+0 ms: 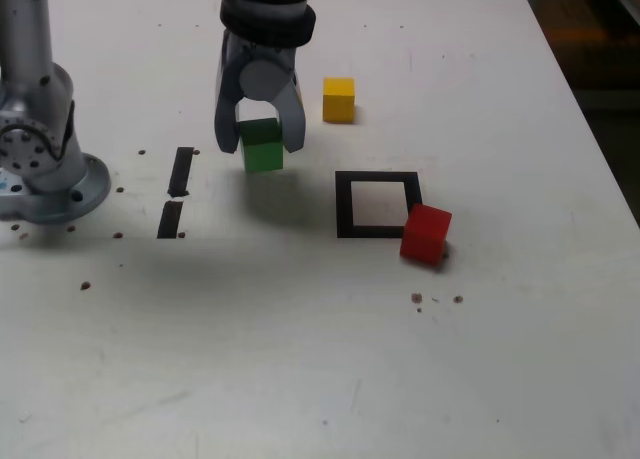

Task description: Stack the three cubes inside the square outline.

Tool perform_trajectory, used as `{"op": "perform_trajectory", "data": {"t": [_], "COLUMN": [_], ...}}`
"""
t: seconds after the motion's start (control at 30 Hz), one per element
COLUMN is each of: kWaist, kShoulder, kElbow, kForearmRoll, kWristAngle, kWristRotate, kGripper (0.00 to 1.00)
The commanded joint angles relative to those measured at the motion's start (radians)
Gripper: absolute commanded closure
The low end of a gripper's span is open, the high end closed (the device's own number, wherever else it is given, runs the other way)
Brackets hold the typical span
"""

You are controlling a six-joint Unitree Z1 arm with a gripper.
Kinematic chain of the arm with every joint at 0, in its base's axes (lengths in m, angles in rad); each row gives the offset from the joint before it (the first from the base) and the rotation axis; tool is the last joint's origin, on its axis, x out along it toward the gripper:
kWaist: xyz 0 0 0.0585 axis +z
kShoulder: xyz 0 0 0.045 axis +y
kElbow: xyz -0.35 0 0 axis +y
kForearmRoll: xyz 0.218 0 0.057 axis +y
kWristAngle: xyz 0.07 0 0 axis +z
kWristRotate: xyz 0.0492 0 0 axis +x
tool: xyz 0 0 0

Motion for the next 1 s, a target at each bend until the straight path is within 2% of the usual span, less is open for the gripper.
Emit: {"op": "perform_trajectory", "data": {"t": [0.0, 0.27, 0.57, 0.7, 0.97], "kWaist": [0.023, 0.113, 0.162, 0.166, 0.168], "kShoulder": [0.002, 0.048, 0.066, 0.066, 0.064], "kElbow": [0.005, 0.052, 0.116, 0.139, 0.163], "kForearmRoll": [-0.021, -0.143, -0.225, -0.236, -0.231], "kWristAngle": [0.006, 0.005, 0.002, 0.0, -0.017], "kWristRotate": [0.053, 0.211, 0.247, 0.247, 0.263], "kGripper": [0.73, 0.69, 0.63, 0.56, 0.3]}}
